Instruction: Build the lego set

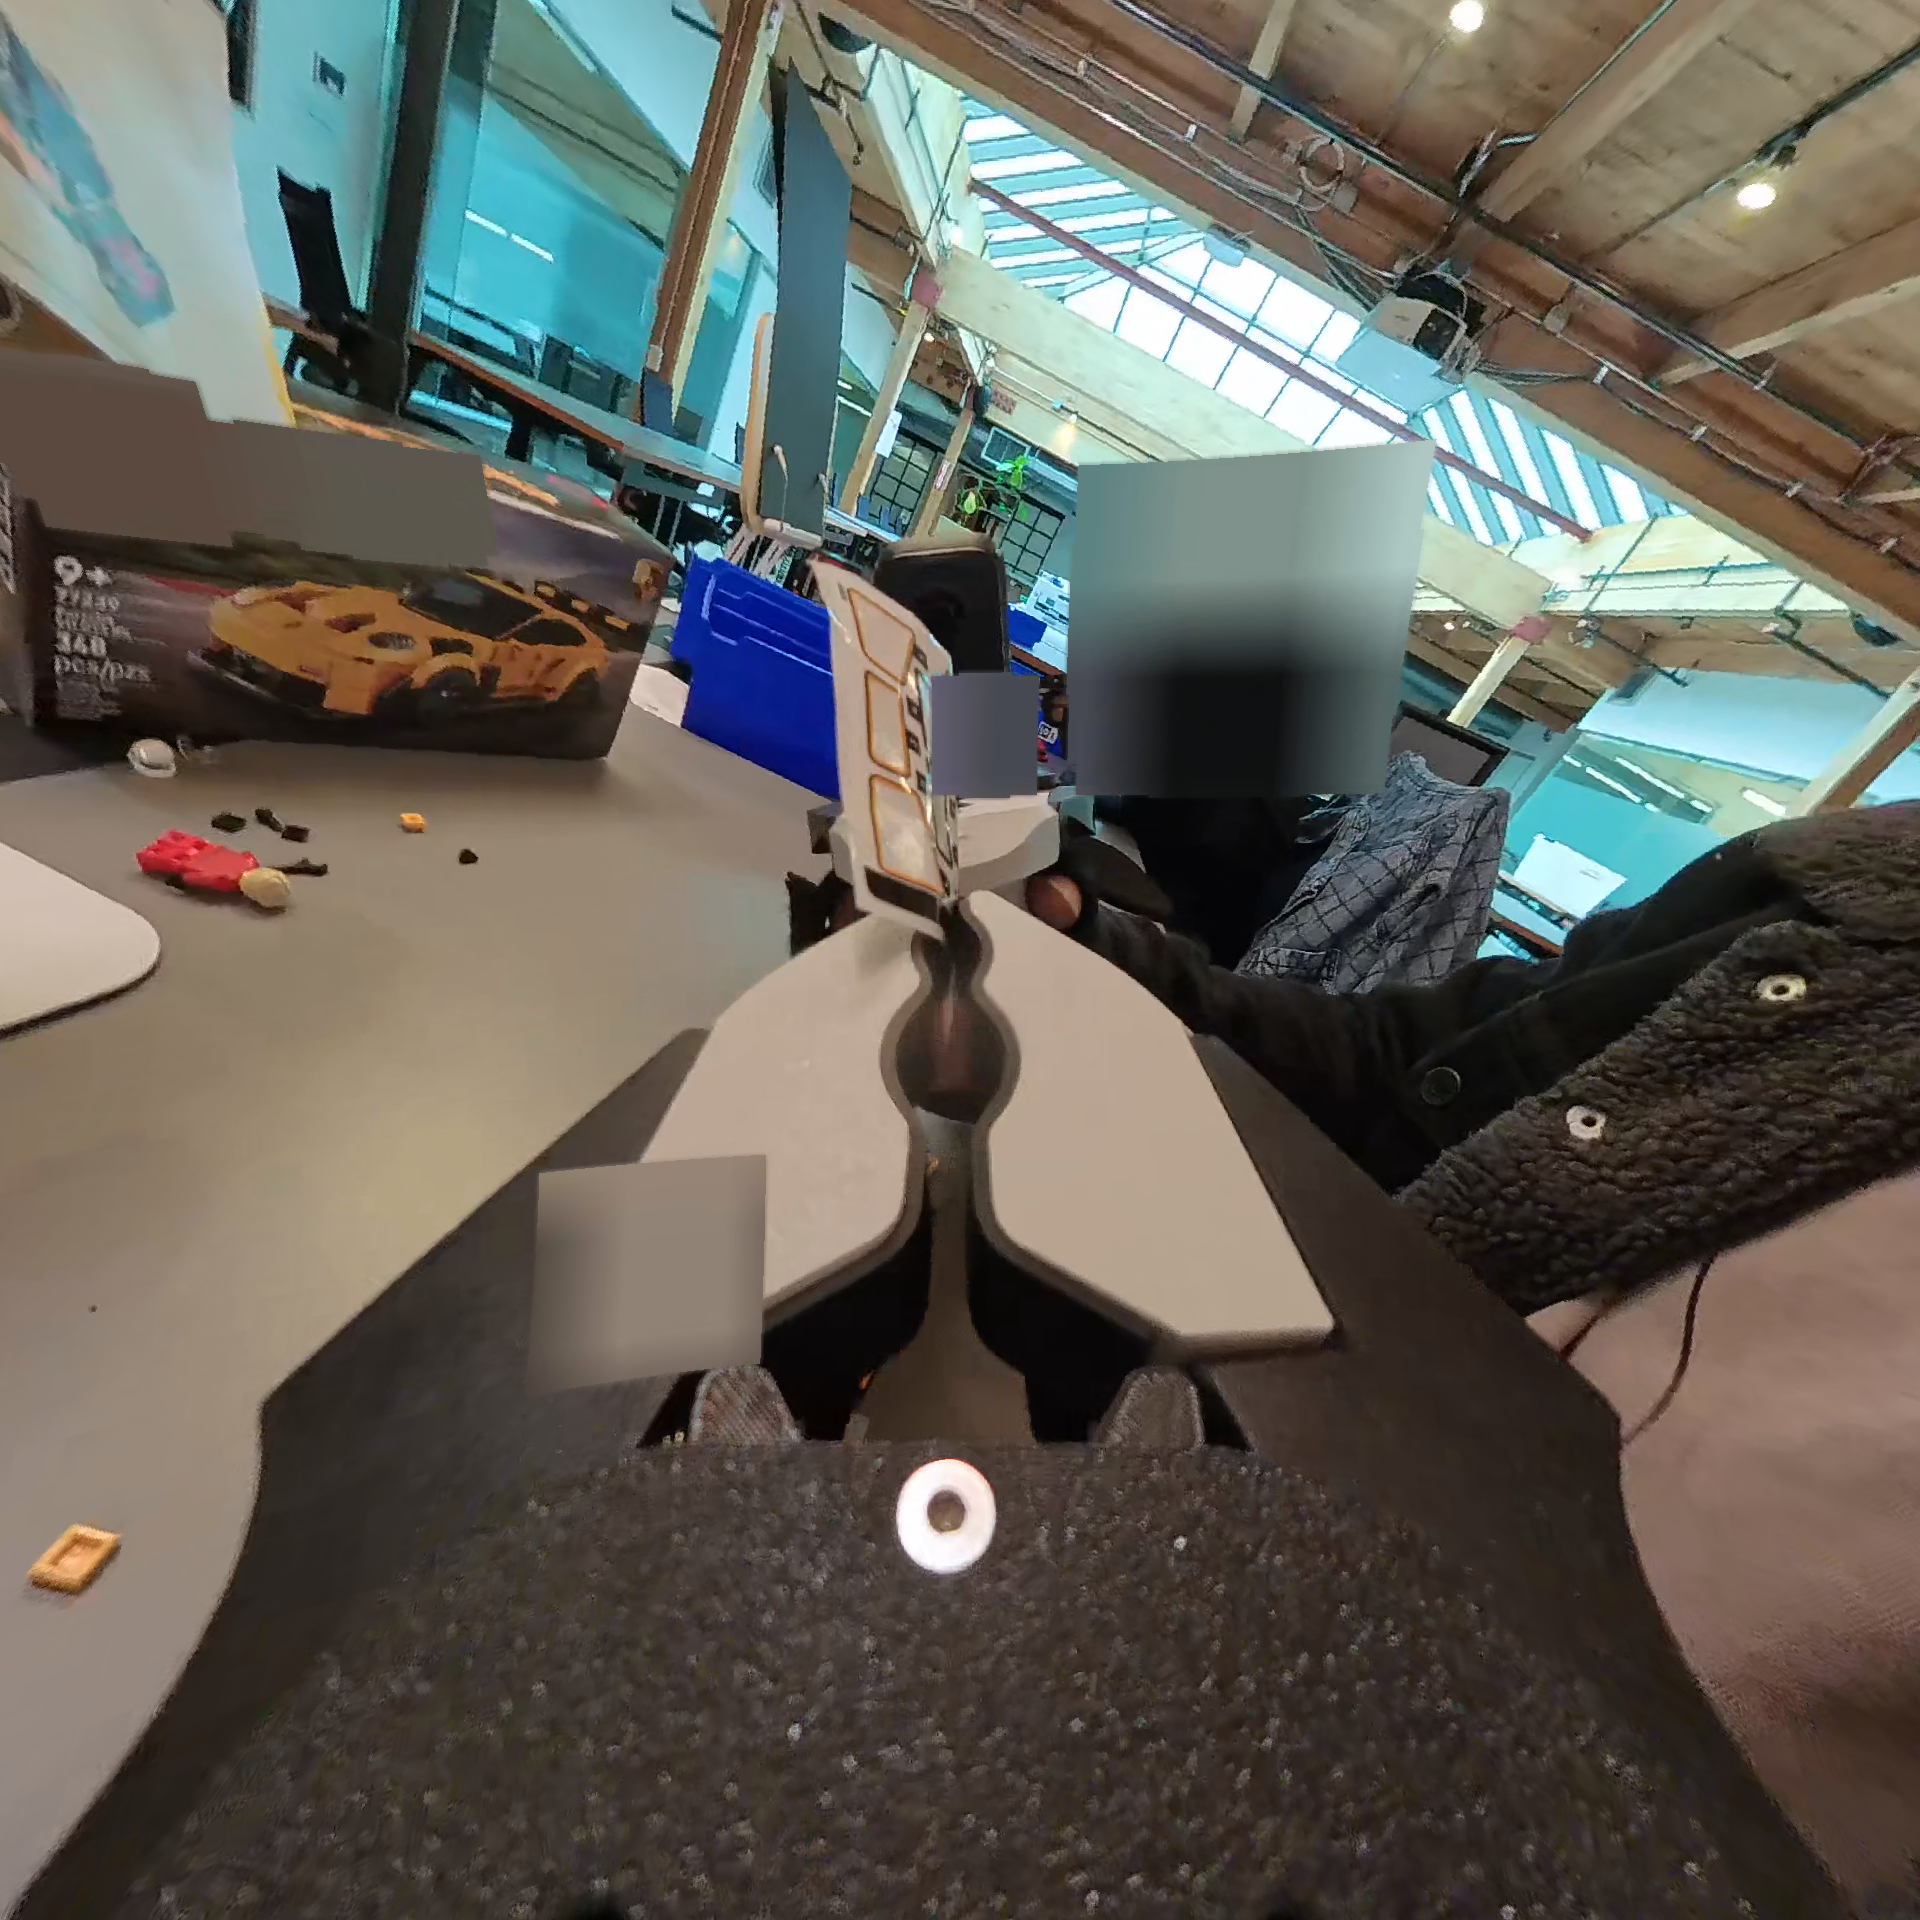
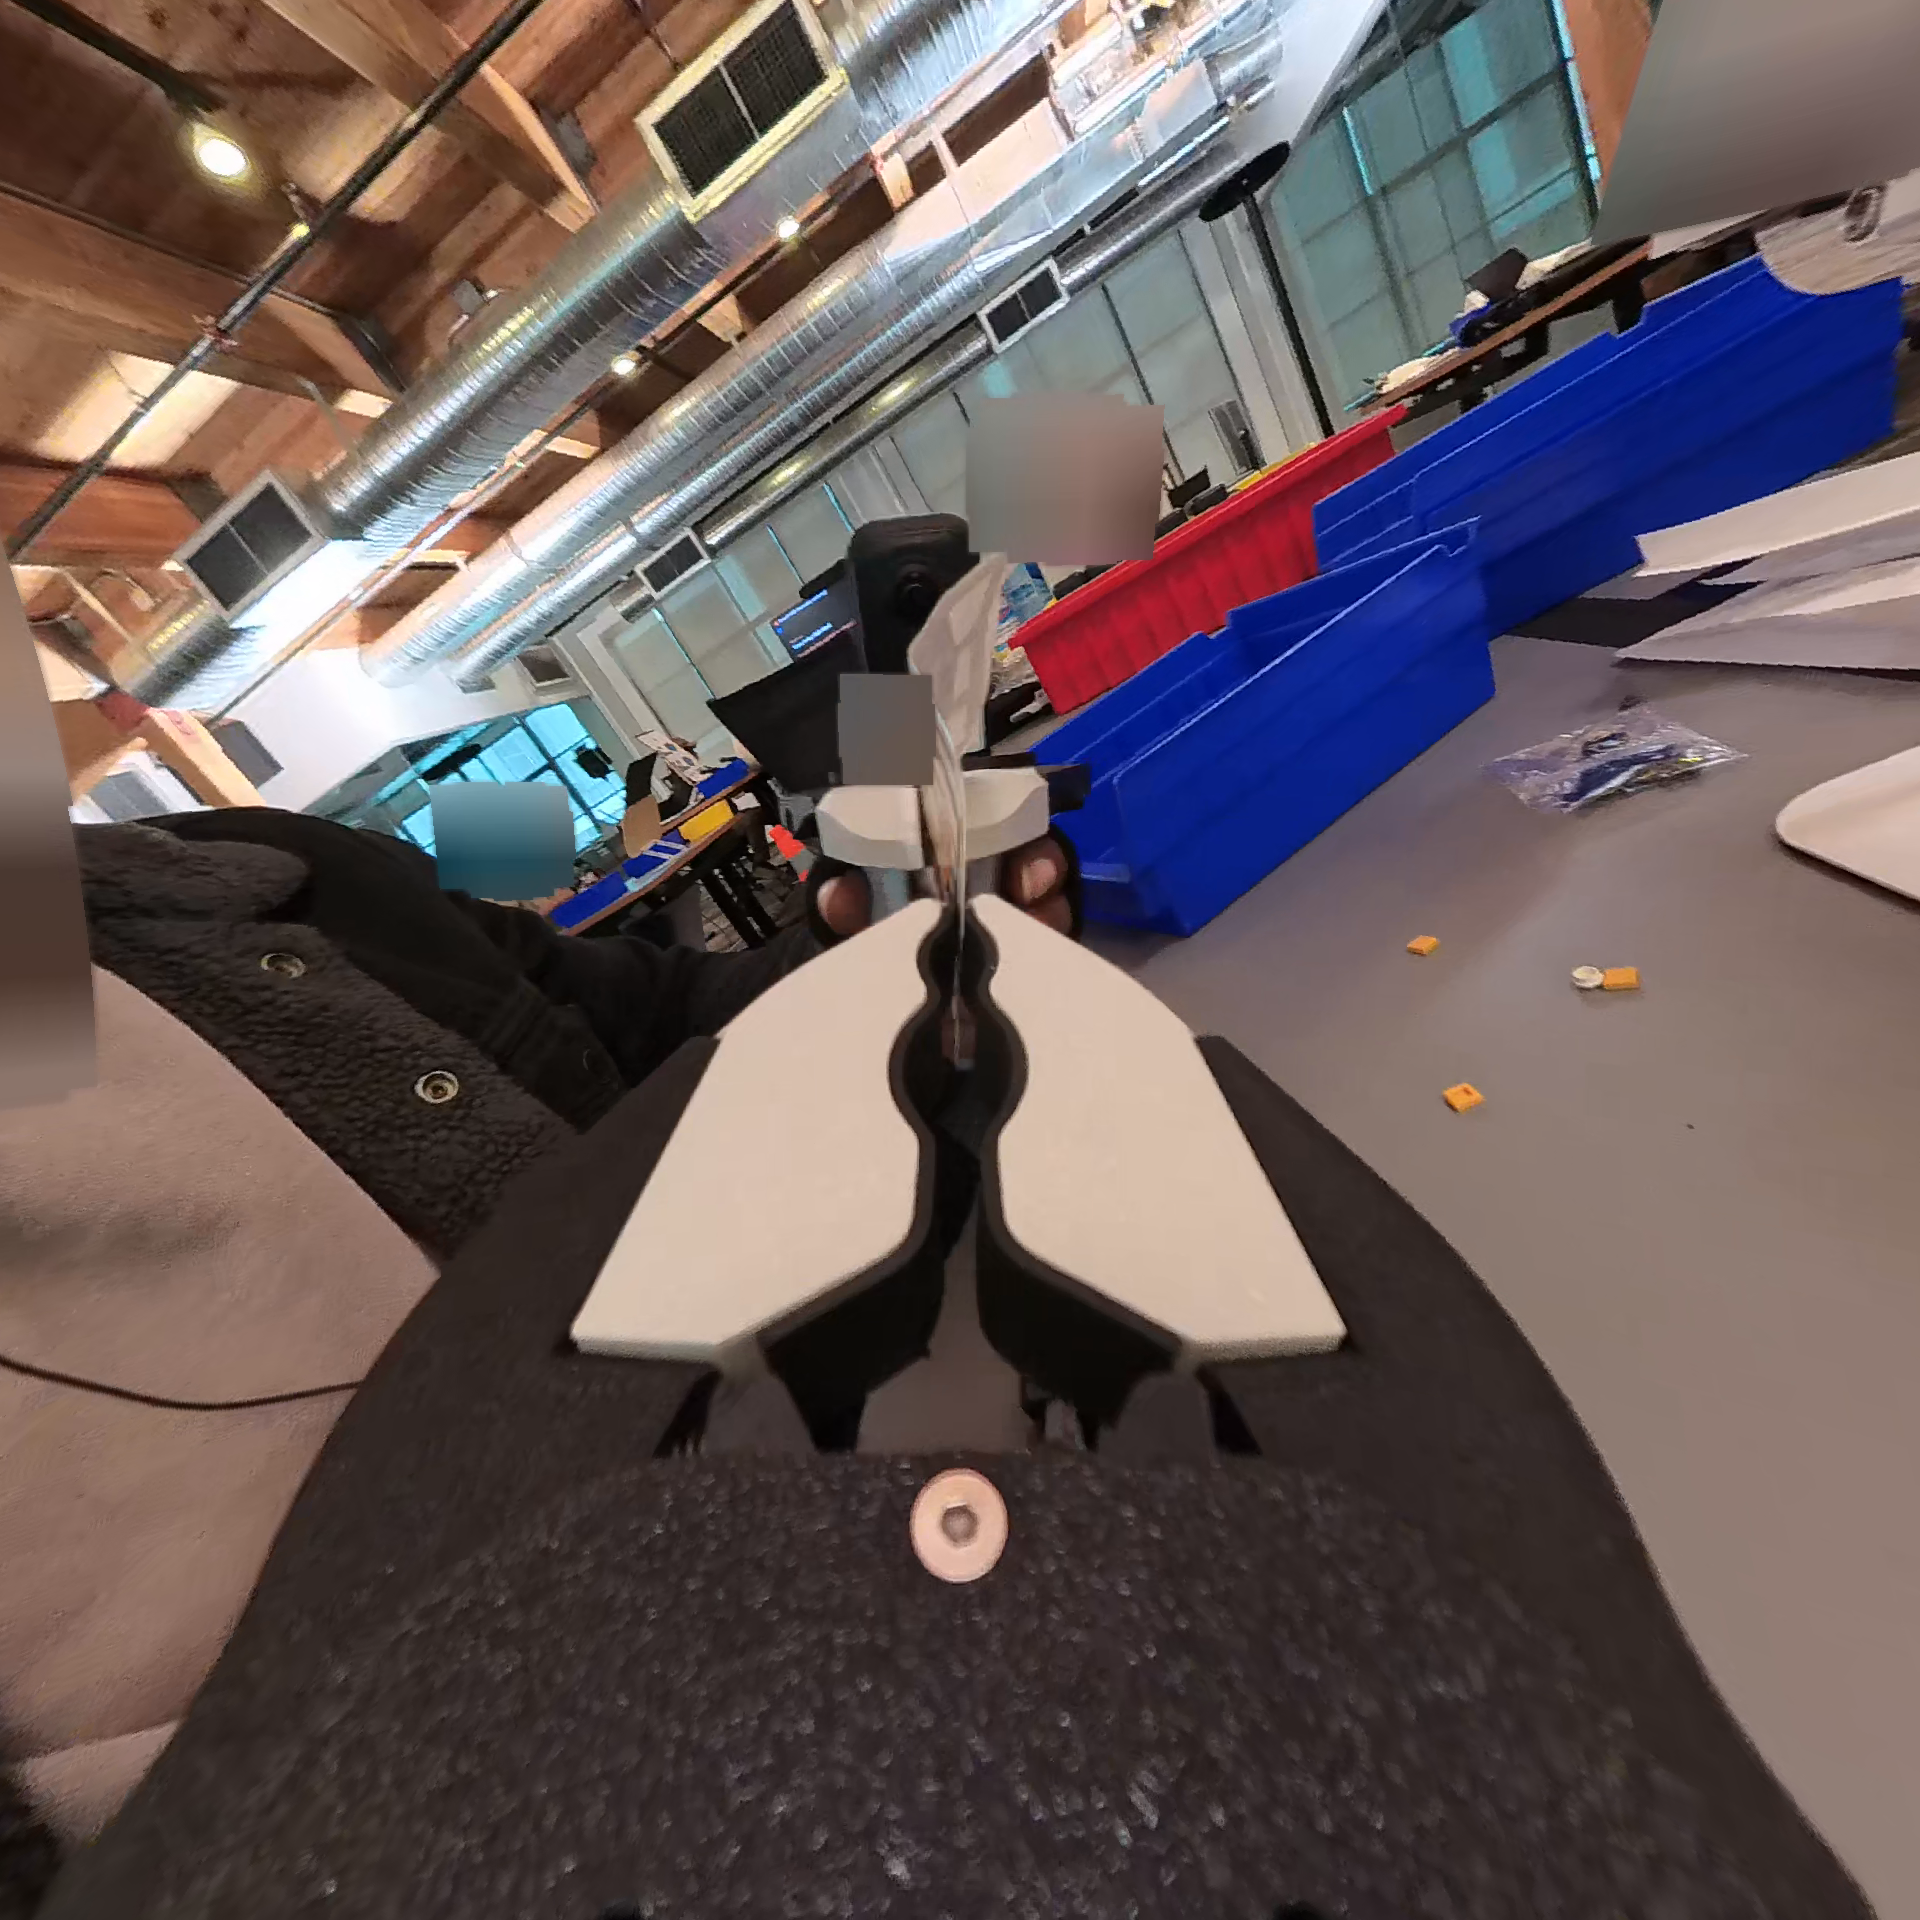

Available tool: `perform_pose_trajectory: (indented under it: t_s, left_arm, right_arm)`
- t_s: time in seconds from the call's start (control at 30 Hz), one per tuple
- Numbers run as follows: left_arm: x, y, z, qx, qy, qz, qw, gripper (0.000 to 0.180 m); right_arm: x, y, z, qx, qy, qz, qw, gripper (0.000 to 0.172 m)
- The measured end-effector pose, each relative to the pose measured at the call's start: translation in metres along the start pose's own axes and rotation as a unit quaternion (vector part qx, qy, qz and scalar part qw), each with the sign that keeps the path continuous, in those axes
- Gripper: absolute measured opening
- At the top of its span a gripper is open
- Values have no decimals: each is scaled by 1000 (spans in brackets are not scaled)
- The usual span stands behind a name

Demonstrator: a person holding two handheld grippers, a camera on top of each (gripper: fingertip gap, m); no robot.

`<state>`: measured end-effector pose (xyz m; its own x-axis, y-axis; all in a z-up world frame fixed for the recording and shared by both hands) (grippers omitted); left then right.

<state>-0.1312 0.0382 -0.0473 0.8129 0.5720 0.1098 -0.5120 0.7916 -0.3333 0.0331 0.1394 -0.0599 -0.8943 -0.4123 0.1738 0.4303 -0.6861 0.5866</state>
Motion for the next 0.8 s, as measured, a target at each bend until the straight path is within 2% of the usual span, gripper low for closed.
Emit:
perform_pose_trajectory:
  t_s: [0.17,0.33,0.4,0.5,0.63,0.7,0.8]
  left_arm:
    - [-3,4,-1,-40,-14,-5,999,0]
    - [-10,9,2,-35,-27,27,999,11]
    - [-13,9,5,6,-29,73,997,22]
    - [-18,0,15,136,-38,147,979,34]
    - [-16,-21,22,278,-23,177,944,39]
    - [-12,-26,20,310,-5,174,935,39]
    - [-7,-27,15,313,24,165,935,35]
  right_arm:
    - [-1,0,1,-18,-2,-17,1000,0]
    - [-5,-1,6,24,-44,-1,999,0]
    - [-5,0,7,39,-69,-1,997,0]
    - [-2,2,6,61,-81,5,995,0]
    - [6,4,1,66,-69,7,995,0]
    - [9,5,-2,74,-66,16,995,0]
    - [12,7,-4,80,-61,28,995,0]
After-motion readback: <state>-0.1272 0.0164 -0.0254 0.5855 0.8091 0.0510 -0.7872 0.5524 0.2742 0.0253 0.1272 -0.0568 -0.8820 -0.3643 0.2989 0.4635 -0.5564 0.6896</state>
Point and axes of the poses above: each gripper's, where its closed fingertips meet, x out along the fingers, z out of its top, y = z × x across the jaws, the point moved 9 cm from there along -x, back along the fingers, and after that the axes turned 6 degrees about x, right-handed, at the moved point
